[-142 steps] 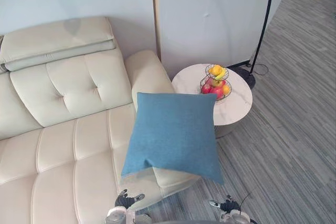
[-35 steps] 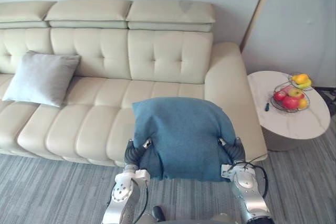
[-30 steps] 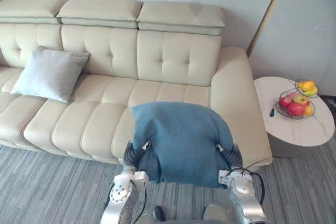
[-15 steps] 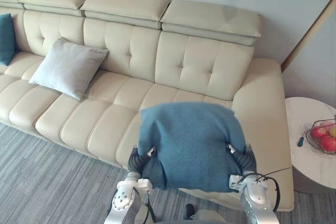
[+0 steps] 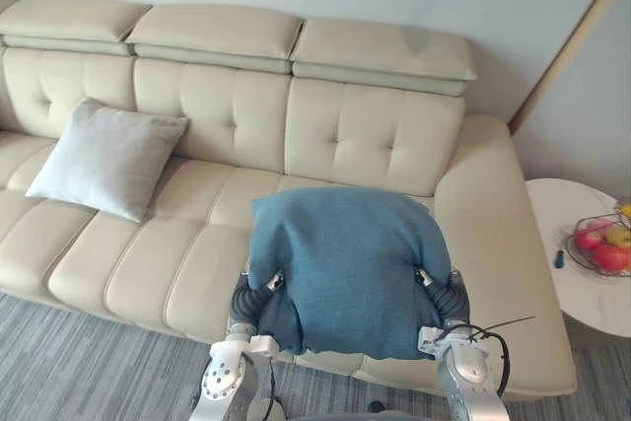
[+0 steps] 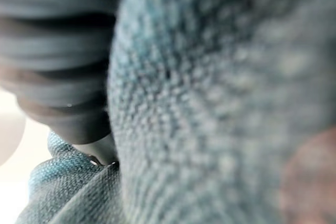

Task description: Pick up cushions and gather them together orderly.

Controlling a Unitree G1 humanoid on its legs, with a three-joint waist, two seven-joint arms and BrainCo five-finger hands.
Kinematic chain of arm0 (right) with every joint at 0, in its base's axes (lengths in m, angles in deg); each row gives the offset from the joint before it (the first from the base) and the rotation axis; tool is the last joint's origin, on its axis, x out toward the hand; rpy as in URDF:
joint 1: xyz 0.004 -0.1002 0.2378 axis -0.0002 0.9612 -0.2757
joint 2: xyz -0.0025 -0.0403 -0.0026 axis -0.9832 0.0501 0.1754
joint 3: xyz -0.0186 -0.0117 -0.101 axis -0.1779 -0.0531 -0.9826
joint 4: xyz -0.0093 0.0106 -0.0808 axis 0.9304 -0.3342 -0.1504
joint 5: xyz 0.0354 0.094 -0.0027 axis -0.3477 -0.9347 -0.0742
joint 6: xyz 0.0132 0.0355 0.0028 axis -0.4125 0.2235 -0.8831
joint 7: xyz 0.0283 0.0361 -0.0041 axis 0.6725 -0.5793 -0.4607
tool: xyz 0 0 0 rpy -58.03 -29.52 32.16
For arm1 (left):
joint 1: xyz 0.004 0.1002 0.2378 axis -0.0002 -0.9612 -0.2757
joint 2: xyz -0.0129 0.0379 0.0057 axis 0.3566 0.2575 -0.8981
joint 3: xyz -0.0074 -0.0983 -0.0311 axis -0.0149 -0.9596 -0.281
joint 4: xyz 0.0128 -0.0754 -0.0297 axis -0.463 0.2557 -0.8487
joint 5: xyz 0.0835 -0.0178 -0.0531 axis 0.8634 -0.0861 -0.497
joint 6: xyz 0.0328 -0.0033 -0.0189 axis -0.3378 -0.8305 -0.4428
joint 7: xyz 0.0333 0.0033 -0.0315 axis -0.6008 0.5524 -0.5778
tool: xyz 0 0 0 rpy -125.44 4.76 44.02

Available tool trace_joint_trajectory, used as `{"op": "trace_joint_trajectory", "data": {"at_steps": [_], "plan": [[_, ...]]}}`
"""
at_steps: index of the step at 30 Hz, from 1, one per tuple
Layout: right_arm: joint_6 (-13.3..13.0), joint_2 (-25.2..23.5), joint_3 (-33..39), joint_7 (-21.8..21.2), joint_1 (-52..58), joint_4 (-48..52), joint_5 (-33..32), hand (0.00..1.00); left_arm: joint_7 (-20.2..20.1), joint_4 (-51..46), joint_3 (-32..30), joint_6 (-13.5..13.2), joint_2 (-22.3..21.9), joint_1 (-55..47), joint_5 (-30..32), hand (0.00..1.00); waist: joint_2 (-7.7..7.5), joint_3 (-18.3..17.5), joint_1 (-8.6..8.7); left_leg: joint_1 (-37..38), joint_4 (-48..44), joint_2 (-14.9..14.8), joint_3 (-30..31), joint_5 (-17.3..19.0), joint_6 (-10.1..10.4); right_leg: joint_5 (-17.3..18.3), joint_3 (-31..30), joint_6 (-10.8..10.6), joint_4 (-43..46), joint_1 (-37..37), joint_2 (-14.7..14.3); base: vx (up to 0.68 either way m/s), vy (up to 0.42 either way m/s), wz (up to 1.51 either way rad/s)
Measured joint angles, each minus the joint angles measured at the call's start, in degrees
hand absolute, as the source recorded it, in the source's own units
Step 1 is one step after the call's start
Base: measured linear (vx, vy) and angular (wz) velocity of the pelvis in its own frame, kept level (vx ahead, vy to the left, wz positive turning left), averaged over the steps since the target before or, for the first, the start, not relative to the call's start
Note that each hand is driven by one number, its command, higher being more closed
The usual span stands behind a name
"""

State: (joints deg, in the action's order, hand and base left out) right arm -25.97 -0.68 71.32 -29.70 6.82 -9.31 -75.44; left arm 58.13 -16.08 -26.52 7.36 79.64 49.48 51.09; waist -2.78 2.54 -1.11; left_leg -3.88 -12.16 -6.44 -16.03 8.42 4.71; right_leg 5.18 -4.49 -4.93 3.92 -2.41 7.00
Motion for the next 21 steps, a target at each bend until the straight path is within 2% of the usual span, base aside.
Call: {"op": "trace_joint_trajectory", "data": {"at_steps": [2, 4, 6, 7, 8, 9, 12, 16, 19, 21], "plan": [[0.0, 0.0, -0.13, 0.02, -0.09, -0.17, 0.21, 1.0, 0.02, 0.0, -0.03, 0.0, 0.05, -0.04, 0.01, 1.0, -0.43, -0.56, 0.35, -0.11, -0.16, 0.01, -1.4, 0.35, 0.32, -1.29, -2.5, -0.85, -0.26, -1.46, -0.2, -0.01, 0.038, -0.65], [-0.13, 0.28, -1.25, 0.11, -2.97, -2.9, 1.34, 1.0, 0.34, 0.0, -1.11, -0.02, 0.59, 0.01, 0.0, 1.0, -0.67, -0.76, 0.2, -0.22, 0.42, -0.16, -4.03, 0.64, 0.25, -3.57, -4.14, -0.53, -1.76, -3.96, -0.41, -0.02, 0.038, -0.97], [-0.06, 0.56, -2.68, 0.29, -6.71, -6.79, 2.25, 1.0, 0.64, 0.21, -2.95, -0.02, 0.8, 0.38, 0.0, 1.0, -0.71, -0.79, 0.18, -0.29, 1.5, -0.42, -7.15, 0.55, 0.18, -4.62, -0.14, 2.67, -2.85, -5.74, 0.46, -0.03, 0.028, -0.96], [-0.02, 0.56, -3.82, 0.44, -8.19, -8.25, 2.31, 1.0, 0.86, 0.33, -4.19, -0.01, 0.86, 1.0, 0.0, 1.0, -0.68, -0.77, 0.32, -1.01, 1.23, -0.76, -8.53, 0.52, 0.17, -6.92, 2.87, 2.56, -3.24, -6.93, 1.27, -0.02, 0.013, -0.81], [-0.02, 1.02, -4.88, 0.53, -9.22, -9.87, 2.52, 1.0, 1.04, 0.34, -4.95, -0.02, 1.11, 1.49, 0.05, 1.0, -0.71, -0.79, 0.54, -1.75, 0.98, -0.58, -8.32, 0.5, 0.18, -8.57, 3.23, 0.52, -3.69, -7.91, 1.18, 0.0, -0.01, -0.59], [-0.02, 1.34, -5.36, 0.53, -10.21, -11.15, 3.0, 1.0, 1.58, 0.41, -5.29, -0.02, 1.32, 1.71, 0.37, 1.0, -0.69, -0.78, 0.55, -2.15, 0.92, -0.44, -7.12, 0.5, 0.17, -9.15, 3.46, -0.15, -4.6, -8.05, 1.18, 0.02, -0.044, -0.35], [0.03, 2.62, -5.62, 0.74, -12.89, -13.46, 4.48, 1.0, 2.53, 1.86, -5.53, -0.01, 1.17, 3.9, 1.44, 1.0, 0.14, -0.59, 0.75, -3.42, 1.27, -0.49, -5.02, 0.48, 0.19, -11.07, 3.59, 0.22, -7.38, -7.82, 0.8, 0.02, -0.065, -0.12], [0.26, 4.41, -7.37, 2.14, -18.15, -16.23, 4.54, 1.0, 4.59, 3.92, -6.09, -0.01, 1.28, 8.44, 2.24, 1.0, 0.31, -0.42, 0.84, -6.16, 2.45, -0.46, -4.18, -0.47, 0.53, -12.9, 3.67, 0.96, -8.95, -10.36, 0.46, -0.05, -0.059, -0.03], [0.82, 4.8, -7.37, 2.95, -23.95, -18.81, 4.6, 1.0, 6.39, 4.85, -6.44, -0.02, 1.9, 13.24, 2.26, 1.0, 0.11, 1.19, 0.7, -8.71, 3.85, 0.02, -3.73, -2.2, 0.44, -14.44, 4.08, 1.37, -8.98, -13.55, 0.58, -0.1, -0.043, 0.03], [1.56, 5.01, -7.33, 4.11, -28.06, -18.98, 5.07, 1.0, 7.71, 5.05, -7.03, -0.04, 2.01, 16.86, 2.28, 1.0, 0.06, 3.64, 0.55, -10.19, 4.07, 0.31, -3.57, -2.94, 0.28, -15.09, 4.38, 1.48, -9.0, -14.95, 0.86, -0.13, -0.037, 0.03]]}}
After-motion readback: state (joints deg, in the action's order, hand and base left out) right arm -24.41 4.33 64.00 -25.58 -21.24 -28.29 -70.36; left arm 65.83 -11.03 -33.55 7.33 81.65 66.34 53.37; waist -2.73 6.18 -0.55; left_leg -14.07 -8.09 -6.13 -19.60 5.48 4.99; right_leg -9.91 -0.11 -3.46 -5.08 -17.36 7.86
